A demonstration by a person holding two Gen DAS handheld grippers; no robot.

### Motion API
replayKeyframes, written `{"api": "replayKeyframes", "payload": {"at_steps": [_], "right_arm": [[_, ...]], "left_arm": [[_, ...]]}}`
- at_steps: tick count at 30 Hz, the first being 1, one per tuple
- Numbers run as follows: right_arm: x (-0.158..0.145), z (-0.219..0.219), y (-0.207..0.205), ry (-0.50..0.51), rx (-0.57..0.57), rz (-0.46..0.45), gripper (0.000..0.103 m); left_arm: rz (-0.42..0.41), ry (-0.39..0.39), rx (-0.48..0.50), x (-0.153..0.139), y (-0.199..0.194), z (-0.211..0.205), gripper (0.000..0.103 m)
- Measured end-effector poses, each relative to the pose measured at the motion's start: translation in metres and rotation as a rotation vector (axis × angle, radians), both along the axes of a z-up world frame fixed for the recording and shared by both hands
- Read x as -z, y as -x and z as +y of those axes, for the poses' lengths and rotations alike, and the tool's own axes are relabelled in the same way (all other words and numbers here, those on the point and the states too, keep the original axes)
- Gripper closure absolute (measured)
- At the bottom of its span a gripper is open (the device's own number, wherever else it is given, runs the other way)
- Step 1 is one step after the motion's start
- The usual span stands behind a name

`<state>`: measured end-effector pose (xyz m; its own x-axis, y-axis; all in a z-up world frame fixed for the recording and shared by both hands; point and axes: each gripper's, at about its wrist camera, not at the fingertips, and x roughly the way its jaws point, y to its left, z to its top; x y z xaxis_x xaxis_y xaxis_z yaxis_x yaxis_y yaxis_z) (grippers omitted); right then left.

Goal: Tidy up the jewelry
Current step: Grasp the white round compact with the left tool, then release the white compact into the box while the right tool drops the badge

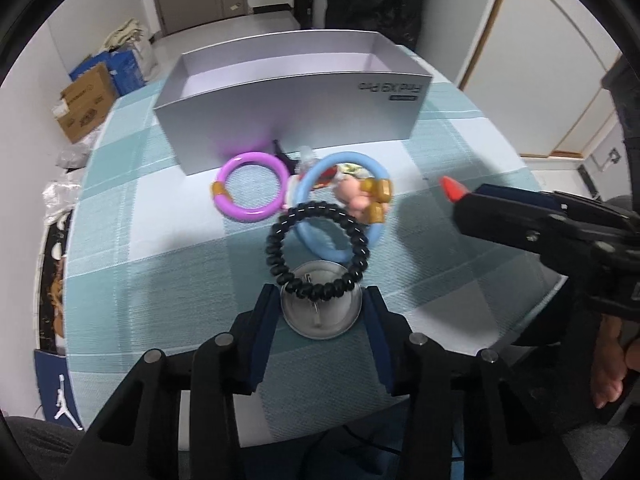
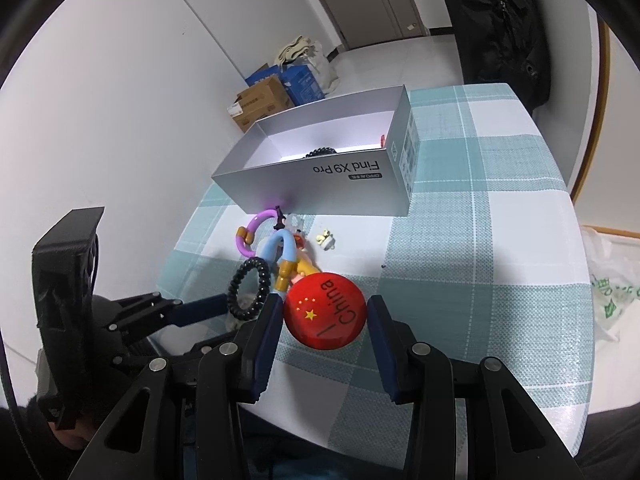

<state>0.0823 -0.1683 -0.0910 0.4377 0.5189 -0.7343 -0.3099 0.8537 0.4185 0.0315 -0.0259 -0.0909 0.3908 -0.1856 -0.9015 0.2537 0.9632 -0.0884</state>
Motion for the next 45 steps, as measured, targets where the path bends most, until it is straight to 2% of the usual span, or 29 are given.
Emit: {"api": "replayKeyframes", "payload": {"at_steps": [4, 9, 18, 29, 37, 45], "right_arm": [[-0.001, 0.0, 0.0, -0.002, 0.003, -0.006, 0.061], [-0.002, -0.002, 0.0, -0.005, 0.01, -0.006, 0.061], [-0.004, 0.001, 0.0, -0.013, 0.005, -0.013, 0.061], [-0.007, 0.002, -0.002, -0.026, 0.009, -0.027, 0.061], [-0.027, 0.005, 0.0, -0.062, -0.001, -0.108, 0.061], [-0.049, -0.005, -0.024, -0.106, 0.018, -0.141, 0.061]], "left_arm": [[0.026, 0.074, 0.001, -0.002, 0.0, 0.003, 0.066], [0.054, 0.211, -0.022, -0.008, -0.002, 0.018, 0.066], [-0.031, 0.318, -0.019, -0.039, 0.013, 0.021, 0.066], [-0.121, 0.341, -0.022, -0.058, 0.007, 0.023, 0.066], [-0.174, 0.32, -0.054, -0.069, -0.011, 0.028, 0.066], [-0.199, 0.306, -0.062, -0.079, -0.039, 0.033, 0.066]]}}
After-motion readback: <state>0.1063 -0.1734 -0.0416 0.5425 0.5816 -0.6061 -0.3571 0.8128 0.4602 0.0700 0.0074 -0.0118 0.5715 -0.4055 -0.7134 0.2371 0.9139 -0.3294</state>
